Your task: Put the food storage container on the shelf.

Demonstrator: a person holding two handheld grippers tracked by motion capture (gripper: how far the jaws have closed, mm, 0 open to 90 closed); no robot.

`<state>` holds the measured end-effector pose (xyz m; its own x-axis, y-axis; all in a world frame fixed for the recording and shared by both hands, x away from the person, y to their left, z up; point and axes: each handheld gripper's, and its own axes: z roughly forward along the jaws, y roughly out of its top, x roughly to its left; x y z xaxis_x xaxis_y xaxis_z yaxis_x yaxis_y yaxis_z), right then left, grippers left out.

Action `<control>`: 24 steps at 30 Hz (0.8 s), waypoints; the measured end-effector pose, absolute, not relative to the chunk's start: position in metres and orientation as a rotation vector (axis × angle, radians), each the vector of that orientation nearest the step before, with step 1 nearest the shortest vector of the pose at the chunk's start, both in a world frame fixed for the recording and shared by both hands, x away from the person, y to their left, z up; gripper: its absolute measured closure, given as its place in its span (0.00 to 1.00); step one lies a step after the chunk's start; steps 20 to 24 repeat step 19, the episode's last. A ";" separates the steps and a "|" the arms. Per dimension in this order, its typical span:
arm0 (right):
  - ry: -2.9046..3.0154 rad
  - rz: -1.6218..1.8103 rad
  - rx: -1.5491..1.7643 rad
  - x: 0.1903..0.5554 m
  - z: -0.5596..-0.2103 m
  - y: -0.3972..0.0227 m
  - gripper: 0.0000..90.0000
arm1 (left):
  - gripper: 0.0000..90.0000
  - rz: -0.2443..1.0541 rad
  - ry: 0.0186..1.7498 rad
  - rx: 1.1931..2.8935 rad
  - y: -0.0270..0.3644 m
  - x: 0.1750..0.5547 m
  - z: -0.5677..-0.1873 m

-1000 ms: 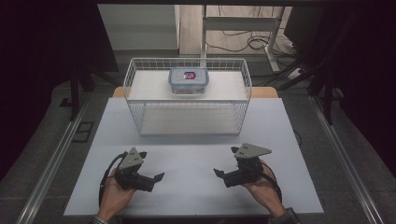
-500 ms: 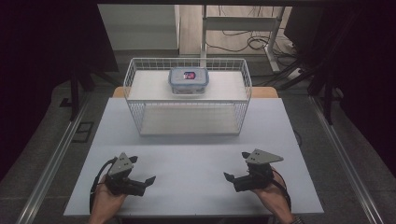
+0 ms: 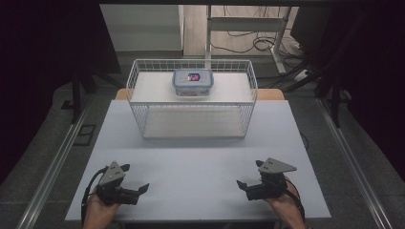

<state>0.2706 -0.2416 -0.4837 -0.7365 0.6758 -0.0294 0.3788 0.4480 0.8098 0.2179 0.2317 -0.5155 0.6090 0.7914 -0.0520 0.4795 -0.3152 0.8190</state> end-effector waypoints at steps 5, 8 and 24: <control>2.370 1.148 0.904 0.268 -0.493 -0.244 0.01 | 0.00 0.443 1.019 1.972 0.236 0.215 -0.524; 2.387 1.125 0.910 0.267 -0.500 -0.244 0.00 | 0.00 0.412 1.030 1.978 0.238 0.215 -0.530; 2.448 1.044 0.931 0.272 -0.514 -0.243 0.00 | 0.00 0.406 1.013 2.099 0.232 0.220 -0.542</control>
